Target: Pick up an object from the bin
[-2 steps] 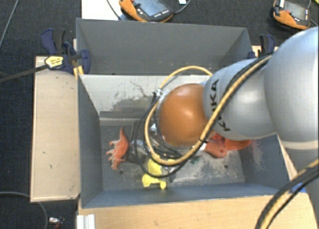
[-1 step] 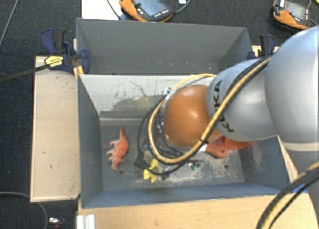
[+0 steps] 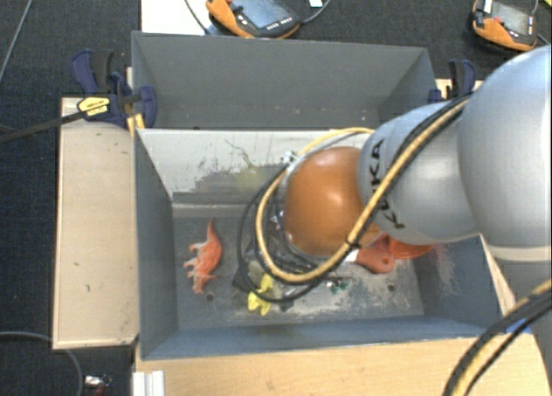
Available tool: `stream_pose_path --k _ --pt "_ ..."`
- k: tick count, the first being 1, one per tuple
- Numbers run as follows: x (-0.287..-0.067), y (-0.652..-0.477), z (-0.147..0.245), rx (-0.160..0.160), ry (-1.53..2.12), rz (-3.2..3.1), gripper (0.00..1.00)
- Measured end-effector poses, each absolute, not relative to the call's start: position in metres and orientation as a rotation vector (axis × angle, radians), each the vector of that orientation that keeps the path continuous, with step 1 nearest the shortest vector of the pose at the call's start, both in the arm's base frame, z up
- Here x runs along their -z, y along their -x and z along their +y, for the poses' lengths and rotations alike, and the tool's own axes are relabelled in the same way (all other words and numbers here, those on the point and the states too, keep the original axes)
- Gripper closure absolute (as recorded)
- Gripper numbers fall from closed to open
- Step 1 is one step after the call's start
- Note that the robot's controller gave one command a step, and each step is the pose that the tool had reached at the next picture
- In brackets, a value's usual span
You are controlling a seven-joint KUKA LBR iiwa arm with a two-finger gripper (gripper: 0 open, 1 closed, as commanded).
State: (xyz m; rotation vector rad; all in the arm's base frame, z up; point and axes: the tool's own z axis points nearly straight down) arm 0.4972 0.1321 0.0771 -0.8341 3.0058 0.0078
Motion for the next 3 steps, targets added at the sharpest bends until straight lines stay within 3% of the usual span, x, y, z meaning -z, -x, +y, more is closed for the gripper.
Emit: stream_pose_path --k 1,3 --pt "-0.077 -0.497 0.132 -0.008 0.833 3.006 1.0" --pt "-0.099 -0.497 0.132 -0.008 0.826 3.007 1.0"
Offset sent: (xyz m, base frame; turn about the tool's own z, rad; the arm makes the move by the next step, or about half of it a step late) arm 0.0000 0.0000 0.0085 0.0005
